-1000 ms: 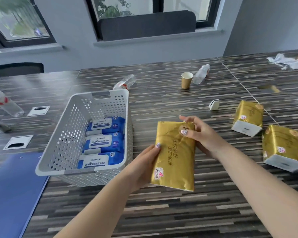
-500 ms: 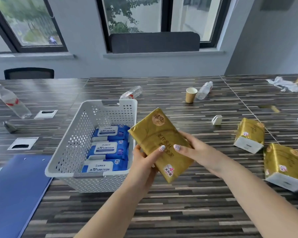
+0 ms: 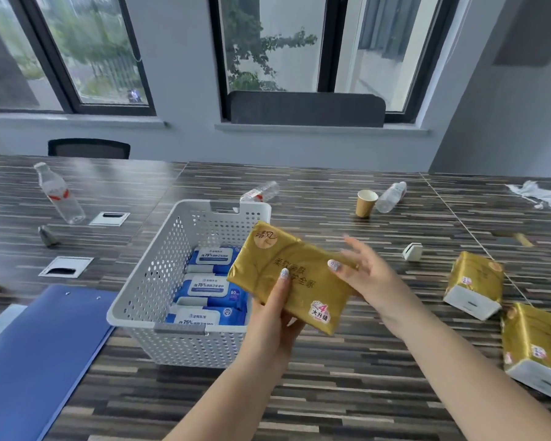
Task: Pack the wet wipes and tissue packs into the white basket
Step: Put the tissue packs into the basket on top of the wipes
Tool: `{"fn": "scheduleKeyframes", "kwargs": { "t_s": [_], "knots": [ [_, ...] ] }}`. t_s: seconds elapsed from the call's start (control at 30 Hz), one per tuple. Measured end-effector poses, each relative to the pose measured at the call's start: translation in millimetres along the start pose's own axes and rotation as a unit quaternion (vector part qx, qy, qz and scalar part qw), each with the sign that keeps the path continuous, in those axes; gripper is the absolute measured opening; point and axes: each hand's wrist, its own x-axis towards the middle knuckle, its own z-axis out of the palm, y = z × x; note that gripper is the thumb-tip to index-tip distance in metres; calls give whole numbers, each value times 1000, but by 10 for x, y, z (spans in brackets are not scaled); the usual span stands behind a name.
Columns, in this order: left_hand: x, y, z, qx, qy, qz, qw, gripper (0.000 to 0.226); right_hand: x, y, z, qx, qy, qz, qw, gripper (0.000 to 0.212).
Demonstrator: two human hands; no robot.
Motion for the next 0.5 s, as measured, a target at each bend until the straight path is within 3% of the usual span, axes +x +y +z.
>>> {"fn": "scheduleKeyframes", "kwargs": {
  "t_s": [0.07, 0.17, 0.23, 0.37, 0.5],
  "knots": [
    [23, 6, 95, -48, 16, 8, 999, 80, -17, 58, 98, 111, -7, 6, 994, 103],
    [15, -2, 213, -50, 10, 16, 999, 89, -80, 145, 242, 185, 1, -22, 983, 68],
    [2, 45, 193, -43, 5, 12, 999, 92, -94, 144, 201, 199, 4, -39, 979, 60],
    [26, 292, -128, 27, 2, 46, 999, 113, -84, 126, -60, 196, -32, -35, 979, 92],
    [-22, 524, -302, 222, -55, 53, 972, 111, -106, 115, -247, 158, -65, -19, 985, 102]
  ]
}}
